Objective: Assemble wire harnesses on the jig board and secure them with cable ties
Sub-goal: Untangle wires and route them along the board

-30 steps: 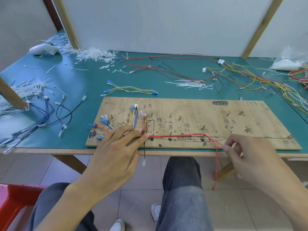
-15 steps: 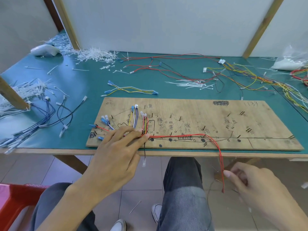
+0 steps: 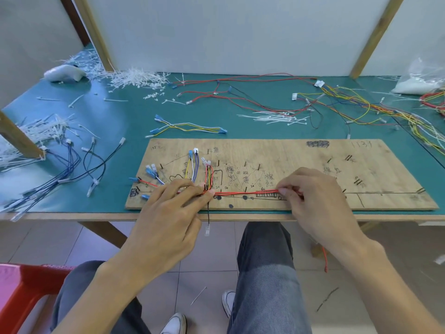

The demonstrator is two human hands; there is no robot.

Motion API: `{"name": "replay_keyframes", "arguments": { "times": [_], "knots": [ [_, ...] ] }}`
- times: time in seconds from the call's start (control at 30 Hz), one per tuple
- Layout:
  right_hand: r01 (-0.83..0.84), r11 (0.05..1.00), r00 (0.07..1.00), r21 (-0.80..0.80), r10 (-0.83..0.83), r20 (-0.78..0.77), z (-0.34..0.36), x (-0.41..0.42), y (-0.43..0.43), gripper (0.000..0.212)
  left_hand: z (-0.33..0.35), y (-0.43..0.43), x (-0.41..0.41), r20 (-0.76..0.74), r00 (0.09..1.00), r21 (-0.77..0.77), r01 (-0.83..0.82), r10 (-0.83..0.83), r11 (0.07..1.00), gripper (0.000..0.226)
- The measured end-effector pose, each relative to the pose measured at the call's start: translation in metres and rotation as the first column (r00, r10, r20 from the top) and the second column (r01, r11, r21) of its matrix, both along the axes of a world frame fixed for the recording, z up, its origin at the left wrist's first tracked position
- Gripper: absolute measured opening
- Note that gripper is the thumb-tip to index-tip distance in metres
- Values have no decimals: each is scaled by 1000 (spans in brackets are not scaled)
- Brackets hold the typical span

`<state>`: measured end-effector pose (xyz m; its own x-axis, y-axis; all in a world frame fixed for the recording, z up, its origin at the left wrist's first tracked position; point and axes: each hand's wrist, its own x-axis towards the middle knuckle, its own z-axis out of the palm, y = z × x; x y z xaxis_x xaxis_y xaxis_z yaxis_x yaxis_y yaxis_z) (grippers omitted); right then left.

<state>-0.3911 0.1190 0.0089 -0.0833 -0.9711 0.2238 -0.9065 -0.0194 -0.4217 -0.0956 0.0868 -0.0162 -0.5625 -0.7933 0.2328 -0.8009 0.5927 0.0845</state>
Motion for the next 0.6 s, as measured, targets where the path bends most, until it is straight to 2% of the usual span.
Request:
{"name": "replay_keyframes", "arguments": {
  "times": [0.13, 0.23, 0.47, 0.6],
  "knots": [
    [-17, 995, 989, -102, 32, 147, -13, -12, -1, 13, 1, 0, 0, -7, 1000, 26, -4, 4, 1000, 51],
    [-19, 995, 956, -99, 47, 291, -17, -25, 4, 23, 1, 1, 0, -6, 1000, 32, -12, 12, 999, 51],
    [-196, 964, 969, -179, 219, 118, -25, -47, 21, 49, 2, 2, -1, -5, 1000, 41, -25, 26, 999, 51],
    [-309, 940, 951, -148, 306, -39, -23, -57, 12, 70, 2, 2, 0, 14, 1000, 31, -21, 21, 999, 52]
  ]
}}
